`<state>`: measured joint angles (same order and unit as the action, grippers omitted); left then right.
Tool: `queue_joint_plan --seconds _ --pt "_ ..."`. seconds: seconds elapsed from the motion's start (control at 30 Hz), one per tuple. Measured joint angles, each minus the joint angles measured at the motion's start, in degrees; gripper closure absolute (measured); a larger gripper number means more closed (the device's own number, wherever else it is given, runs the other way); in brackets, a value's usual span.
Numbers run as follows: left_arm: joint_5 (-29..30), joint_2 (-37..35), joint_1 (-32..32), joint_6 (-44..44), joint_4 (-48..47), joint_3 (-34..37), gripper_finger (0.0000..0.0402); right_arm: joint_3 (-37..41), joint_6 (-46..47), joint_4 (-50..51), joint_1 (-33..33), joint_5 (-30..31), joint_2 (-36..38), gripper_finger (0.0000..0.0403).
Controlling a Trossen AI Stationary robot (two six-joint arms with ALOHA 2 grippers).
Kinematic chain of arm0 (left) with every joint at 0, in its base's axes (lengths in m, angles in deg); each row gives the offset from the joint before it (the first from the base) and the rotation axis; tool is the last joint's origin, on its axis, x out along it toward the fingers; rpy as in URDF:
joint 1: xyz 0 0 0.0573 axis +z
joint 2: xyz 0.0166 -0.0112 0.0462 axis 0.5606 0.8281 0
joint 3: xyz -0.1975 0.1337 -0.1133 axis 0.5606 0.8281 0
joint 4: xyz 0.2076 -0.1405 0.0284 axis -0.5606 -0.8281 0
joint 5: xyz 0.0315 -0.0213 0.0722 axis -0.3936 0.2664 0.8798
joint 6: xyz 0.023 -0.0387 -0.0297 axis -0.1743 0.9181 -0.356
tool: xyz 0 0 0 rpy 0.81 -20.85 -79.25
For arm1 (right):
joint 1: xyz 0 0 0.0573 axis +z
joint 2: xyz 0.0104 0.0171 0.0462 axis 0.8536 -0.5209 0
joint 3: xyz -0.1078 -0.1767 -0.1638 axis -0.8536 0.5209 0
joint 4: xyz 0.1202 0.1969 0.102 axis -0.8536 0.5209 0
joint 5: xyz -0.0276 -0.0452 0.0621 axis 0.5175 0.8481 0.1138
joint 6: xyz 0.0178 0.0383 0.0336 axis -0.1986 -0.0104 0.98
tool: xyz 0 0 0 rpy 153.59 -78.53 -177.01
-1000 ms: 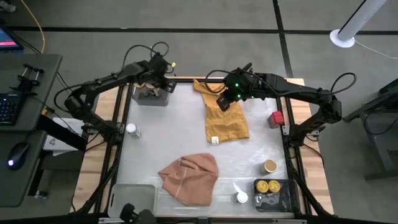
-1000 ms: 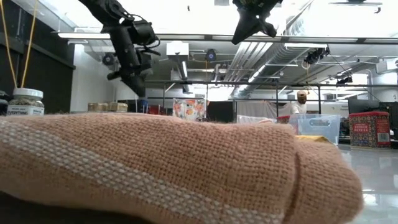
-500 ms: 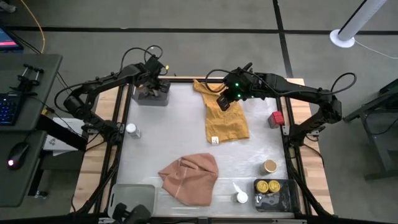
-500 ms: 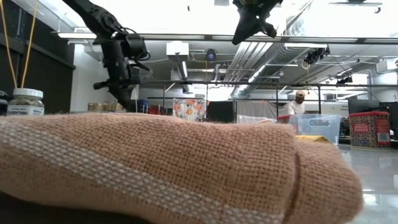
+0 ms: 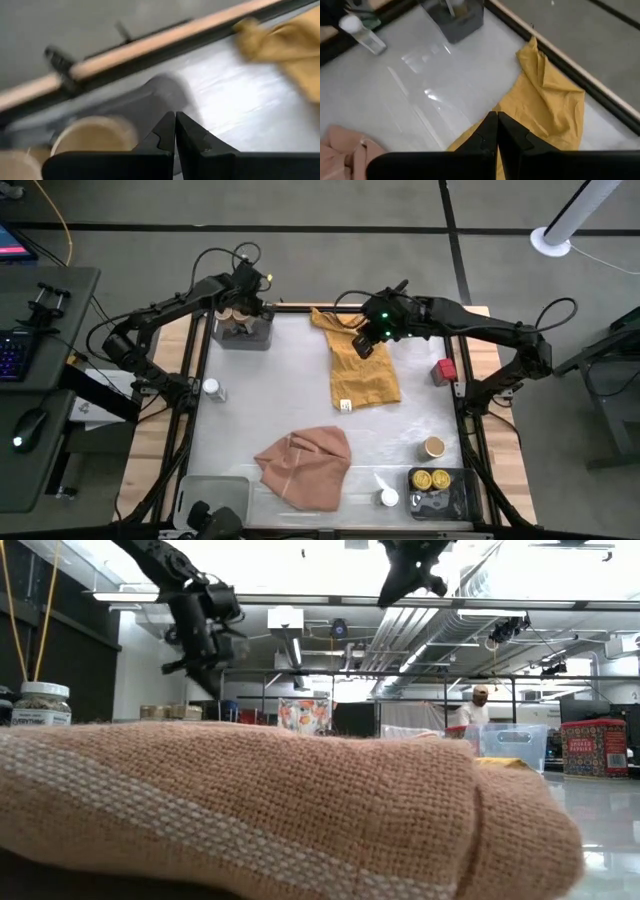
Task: Sort spices by type
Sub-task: Put the brown seasoning bottle into the top left black bin
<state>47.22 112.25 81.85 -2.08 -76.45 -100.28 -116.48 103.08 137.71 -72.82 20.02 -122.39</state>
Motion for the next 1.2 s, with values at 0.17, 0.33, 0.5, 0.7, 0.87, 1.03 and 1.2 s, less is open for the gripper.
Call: queue_joint_plan --seconds 0.17,0.33,0.5,0.7,0.87,1.03,1.2 --pt "-4.97 -3.07 -3.03 -4.17 5.31 -2.63 0.0401 -0.02 -0.04 1.92 0.1 0.95 4.28 0.0402" --pt "-11.09 -7.65 -9.52 -11.41 10.39 -2.62 0.0401 -0.02 4.39 10.07 1.14 -0.12 6.4 0.0402" --pt "-14.36 -10.06 -17.83 -12.96 13.0 -2.61 0.0401 -0.02 6.34 17.34 4.93 -2.74 5.8 0.0402" --pt "-14.2 -9.51 -26.51 -12.68 15.76 -2.55 0.0401 -0.02 13.02 23.49 10.25 -9.07 4.4 0.0397" --pt "-13.75 -8.11 -29.74 -13.0 16.35 -2.52 0.0401 -0.02 19.97 30.02 15.97 -12.02 2.39 0.035" --pt "-13.58 -7.97 -30.04 -14.16 18.51 -2.55 0.0401 -0.02 27.22 35.5 22.38 -17.1 0.07 0.0287" --pt "-13.59 -7.99 -29.2 -15.48 18.32 -2.55 0.0401 6.25 34.1 35.34 30.21 -26.4 -0.73 0.032"
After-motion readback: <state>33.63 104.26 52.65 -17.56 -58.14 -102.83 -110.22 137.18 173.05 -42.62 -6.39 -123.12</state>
